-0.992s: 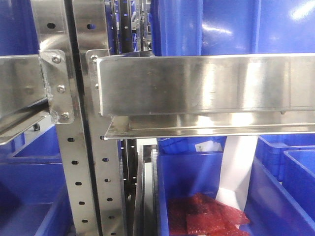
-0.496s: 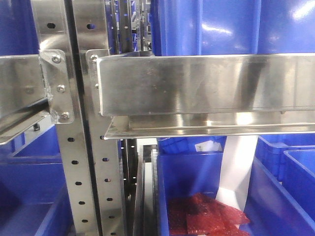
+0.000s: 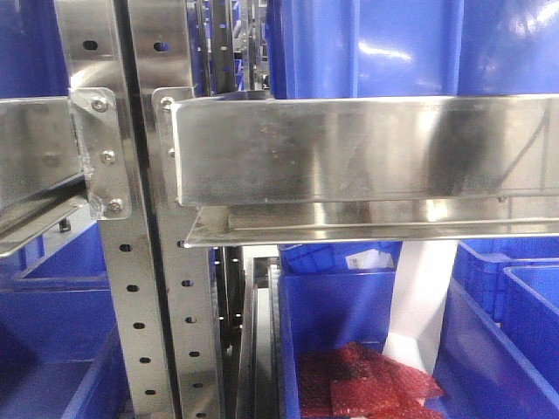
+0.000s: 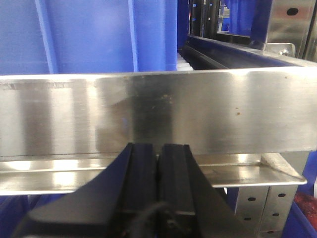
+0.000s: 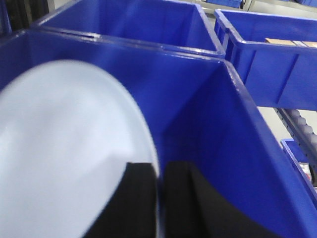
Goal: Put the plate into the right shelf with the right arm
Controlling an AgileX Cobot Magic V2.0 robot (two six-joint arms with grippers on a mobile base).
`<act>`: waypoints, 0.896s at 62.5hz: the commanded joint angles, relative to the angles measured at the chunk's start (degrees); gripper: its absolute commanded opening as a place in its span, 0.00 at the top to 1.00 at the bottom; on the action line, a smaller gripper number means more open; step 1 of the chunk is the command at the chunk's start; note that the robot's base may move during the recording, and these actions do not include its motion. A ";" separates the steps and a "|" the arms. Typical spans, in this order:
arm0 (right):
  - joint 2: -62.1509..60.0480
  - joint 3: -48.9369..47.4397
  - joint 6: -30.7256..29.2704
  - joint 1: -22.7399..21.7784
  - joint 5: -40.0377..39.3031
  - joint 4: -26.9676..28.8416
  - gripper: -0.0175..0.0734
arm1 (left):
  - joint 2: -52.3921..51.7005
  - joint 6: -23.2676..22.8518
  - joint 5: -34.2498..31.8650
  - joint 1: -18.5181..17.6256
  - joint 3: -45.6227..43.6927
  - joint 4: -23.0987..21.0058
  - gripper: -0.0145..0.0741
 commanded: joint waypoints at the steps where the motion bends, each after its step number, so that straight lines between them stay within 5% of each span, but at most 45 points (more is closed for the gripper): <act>1: -2.73 -2.16 -0.27 -0.31 -4.71 0.11 0.29 | -0.65 -0.16 -4.88 -0.23 0.46 -0.49 0.89; 8: -4.01 -2.16 -0.27 -0.31 -3.36 0.11 0.16 | -0.65 -0.16 -4.88 -0.23 0.46 -0.49 0.89; 20: -9.31 -2.16 -0.21 -0.20 -1.34 0.89 0.20 | -0.65 -0.16 -4.88 -0.23 0.46 -0.49 0.89; 43: -26.78 1.35 -0.27 1.67 8.10 1.19 0.68 | -0.65 -0.16 -4.88 -0.23 0.46 -0.49 0.89; 56: -41.29 16.25 -0.27 1.67 5.47 1.19 0.79 | -0.65 -0.16 -4.88 -0.23 0.46 -0.49 0.89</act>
